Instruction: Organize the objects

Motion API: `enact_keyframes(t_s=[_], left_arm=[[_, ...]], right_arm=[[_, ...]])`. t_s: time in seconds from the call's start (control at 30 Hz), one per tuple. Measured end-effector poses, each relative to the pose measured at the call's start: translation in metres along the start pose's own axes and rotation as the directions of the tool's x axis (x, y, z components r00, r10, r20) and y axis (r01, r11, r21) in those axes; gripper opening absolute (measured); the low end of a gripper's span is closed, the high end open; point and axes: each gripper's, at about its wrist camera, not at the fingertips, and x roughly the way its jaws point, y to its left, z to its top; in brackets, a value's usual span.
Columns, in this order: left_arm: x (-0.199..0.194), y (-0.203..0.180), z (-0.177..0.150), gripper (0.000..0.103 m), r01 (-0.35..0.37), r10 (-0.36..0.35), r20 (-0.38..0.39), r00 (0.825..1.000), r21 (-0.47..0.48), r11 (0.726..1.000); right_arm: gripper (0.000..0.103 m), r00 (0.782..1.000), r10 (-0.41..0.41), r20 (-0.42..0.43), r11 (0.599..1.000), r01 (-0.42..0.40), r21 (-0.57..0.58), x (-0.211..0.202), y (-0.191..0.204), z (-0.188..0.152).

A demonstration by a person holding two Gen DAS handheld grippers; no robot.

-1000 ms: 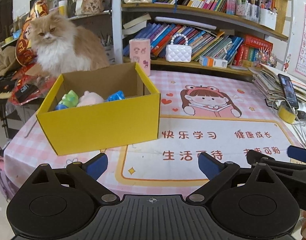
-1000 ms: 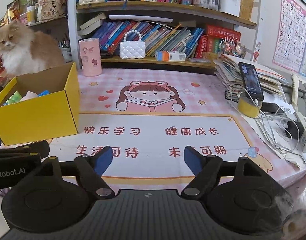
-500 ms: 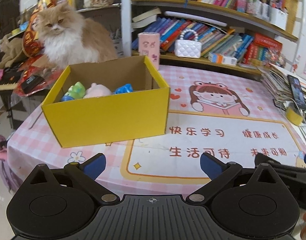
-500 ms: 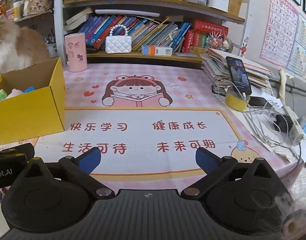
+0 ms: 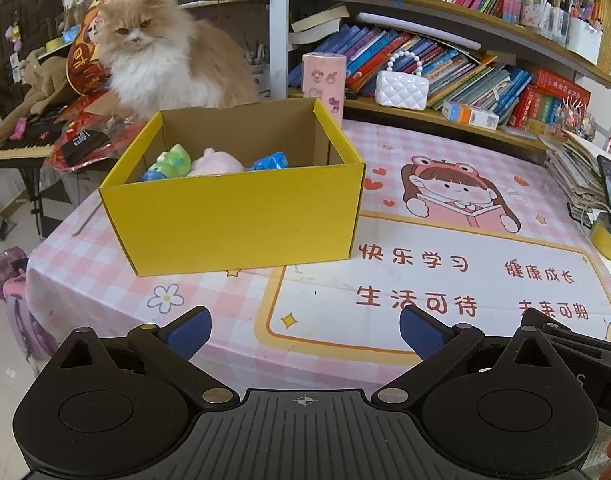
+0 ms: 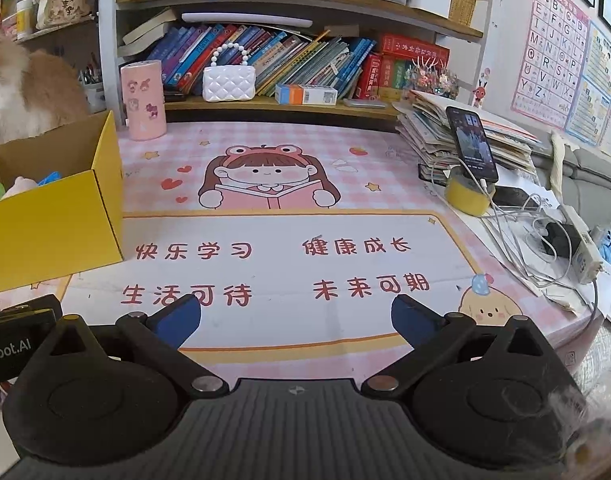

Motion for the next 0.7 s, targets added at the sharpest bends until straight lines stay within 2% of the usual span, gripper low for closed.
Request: enact_keyframes(t_s=[0.7], left_arm=[[-0.011,-0.012,-0.003,0.102,-0.037,0.036,0.028,0.999,0.042,0.998]], right_arm=[[0.103,1.000,-0.011,0.012,1.000,0.011,-0.004,-0.007,-0.010,-0.005]])
